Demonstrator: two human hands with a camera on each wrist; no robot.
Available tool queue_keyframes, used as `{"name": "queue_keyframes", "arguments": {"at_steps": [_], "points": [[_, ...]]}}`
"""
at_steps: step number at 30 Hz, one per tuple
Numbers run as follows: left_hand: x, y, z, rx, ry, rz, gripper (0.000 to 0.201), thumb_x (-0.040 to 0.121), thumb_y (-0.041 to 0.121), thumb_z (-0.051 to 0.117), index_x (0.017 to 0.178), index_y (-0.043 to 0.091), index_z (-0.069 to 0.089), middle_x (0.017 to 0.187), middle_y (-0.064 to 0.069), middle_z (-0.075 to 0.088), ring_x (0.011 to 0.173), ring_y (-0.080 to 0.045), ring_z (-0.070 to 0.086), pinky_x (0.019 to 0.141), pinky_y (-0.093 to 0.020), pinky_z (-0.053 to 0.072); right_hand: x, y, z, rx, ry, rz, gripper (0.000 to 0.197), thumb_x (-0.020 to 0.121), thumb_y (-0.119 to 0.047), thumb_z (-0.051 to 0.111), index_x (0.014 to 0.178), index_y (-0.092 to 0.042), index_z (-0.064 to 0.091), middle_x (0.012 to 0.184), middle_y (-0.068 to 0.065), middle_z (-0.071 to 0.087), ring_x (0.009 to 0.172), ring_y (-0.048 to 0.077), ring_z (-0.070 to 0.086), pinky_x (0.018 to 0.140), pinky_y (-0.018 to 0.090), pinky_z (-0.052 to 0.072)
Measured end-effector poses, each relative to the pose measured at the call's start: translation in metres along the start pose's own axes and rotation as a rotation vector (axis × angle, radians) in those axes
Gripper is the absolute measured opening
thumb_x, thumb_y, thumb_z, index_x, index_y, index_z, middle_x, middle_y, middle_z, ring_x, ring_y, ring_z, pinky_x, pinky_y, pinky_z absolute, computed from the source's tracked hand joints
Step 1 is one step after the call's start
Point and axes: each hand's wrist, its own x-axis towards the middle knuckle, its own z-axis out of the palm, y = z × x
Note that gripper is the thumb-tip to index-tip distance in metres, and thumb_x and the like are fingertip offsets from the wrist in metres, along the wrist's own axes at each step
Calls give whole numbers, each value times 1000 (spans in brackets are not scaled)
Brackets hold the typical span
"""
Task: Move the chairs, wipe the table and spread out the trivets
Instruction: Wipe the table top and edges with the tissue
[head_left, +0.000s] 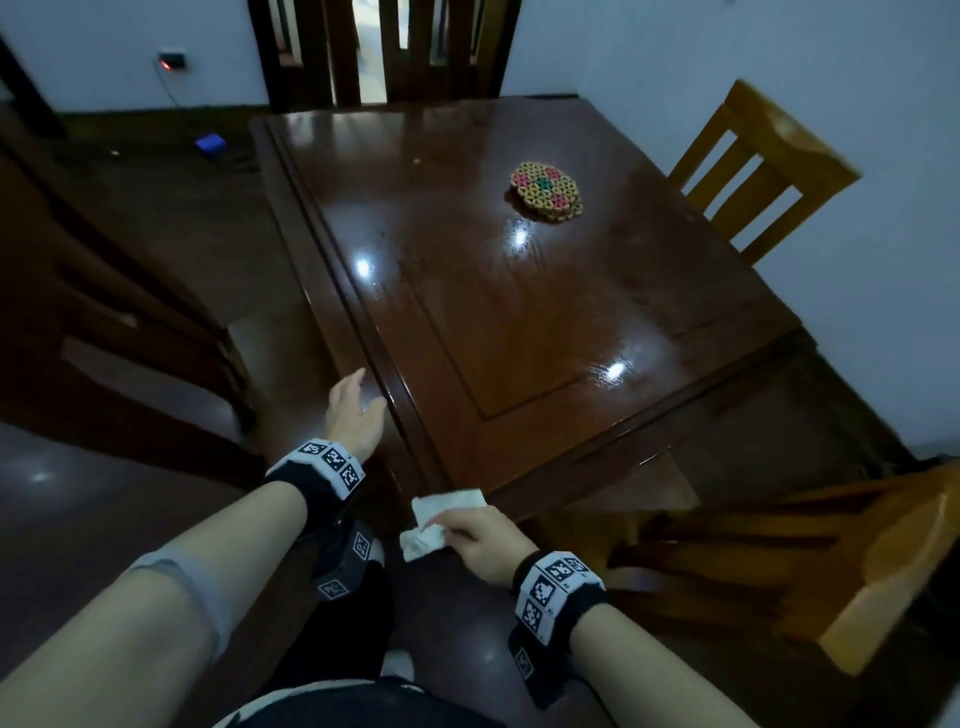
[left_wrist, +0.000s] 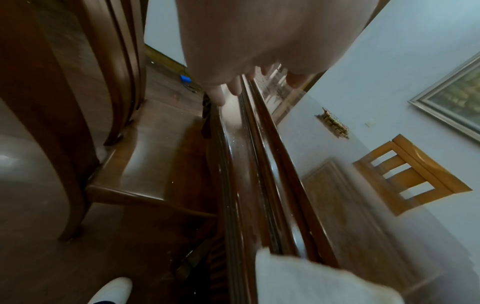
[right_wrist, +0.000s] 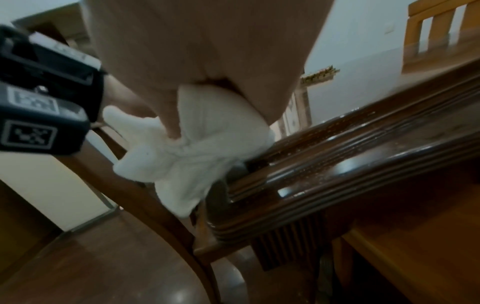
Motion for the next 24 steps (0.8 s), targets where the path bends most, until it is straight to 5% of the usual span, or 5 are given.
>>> {"name": "queue_keyframes", "arguments": {"at_steps": [11, 17, 21, 24], "points": [[-42, 0, -43, -10, -108, -5, 48, 99, 24, 43, 145, 13, 36, 146, -6, 43, 132, -23, 42, 109, -34, 33, -23, -27, -9, 151, 142, 42, 32, 96, -12, 48, 96, -40, 65, 108, 0, 68, 104, 15, 60, 94, 34, 47], [-39, -6, -80, -12, -240, -23, 38, 99, 28, 43, 136, 19, 48, 134, -2, 54, 125, -22, 49, 106, -35, 37, -4, -48, 3, 203, 273, 104, 25, 98, -14, 46, 110, -23, 66, 104, 1, 67, 99, 16, 59, 76, 19, 45], [-39, -7, -102, -71, -400, -27, 34, 101, 29, 38, 128, 14, 53, 124, -7, 61, 110, -20, 54, 95, -33, 42, 16, -75, 11, 505, 374, 150, 23, 97, -10, 47, 91, -23, 65, 90, 0, 64, 87, 18, 60, 73, 28, 47], [-37, -7, -116, -86, -526, -88, 38, 102, 32, 37, 133, 12, 49, 128, -9, 57, 112, -23, 53, 91, -32, 39, 27, -95, 16, 879, 403, 178, 16, 96, -24, 52, 95, -14, 65, 92, 7, 65, 86, 22, 63, 71, 33, 50]]}}
